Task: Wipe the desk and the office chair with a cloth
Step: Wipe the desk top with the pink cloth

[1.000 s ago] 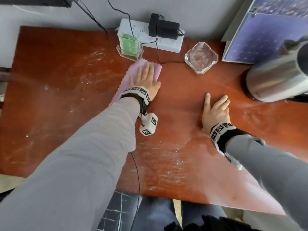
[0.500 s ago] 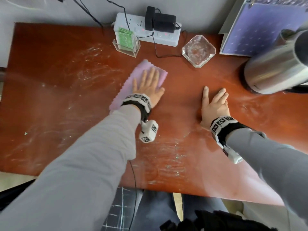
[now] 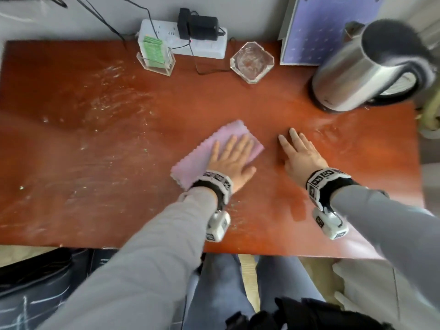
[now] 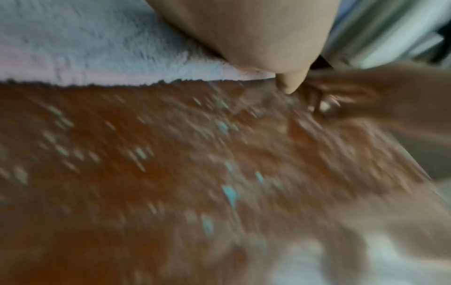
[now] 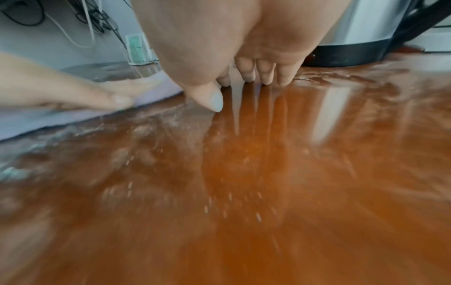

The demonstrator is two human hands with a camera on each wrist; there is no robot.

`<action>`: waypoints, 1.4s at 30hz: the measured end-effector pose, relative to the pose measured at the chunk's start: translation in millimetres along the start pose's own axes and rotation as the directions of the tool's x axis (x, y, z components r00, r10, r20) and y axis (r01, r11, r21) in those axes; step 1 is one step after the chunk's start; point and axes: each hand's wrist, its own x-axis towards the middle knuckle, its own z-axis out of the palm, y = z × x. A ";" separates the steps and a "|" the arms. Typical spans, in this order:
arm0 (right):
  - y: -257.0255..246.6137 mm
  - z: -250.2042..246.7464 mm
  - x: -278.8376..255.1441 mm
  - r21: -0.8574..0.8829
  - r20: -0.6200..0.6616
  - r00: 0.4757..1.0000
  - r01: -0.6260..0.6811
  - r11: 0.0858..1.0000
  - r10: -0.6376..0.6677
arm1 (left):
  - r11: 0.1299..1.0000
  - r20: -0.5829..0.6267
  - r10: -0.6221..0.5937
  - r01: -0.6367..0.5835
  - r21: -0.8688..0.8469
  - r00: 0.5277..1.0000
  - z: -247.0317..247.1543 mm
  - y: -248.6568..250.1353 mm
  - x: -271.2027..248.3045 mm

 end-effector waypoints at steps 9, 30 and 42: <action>55.8 32.9 -62.3 -0.011 -0.049 0.988 0.144 0.989 -0.145 | 0.984 -0.014 -0.173 0.173 -0.041 0.985 29.7 123.6 -4.1; 85.5 65.4 -88.7 -0.028 -0.020 0.987 0.162 0.986 -0.162 | 0.971 -0.052 -0.238 0.236 -0.044 0.970 54.1 111.8 -31.0; 83.6 74.0 -107.8 0.049 -0.041 0.993 0.116 0.992 -0.114 | 0.984 -0.077 -0.177 0.173 -0.049 0.981 72.2 165.8 -30.4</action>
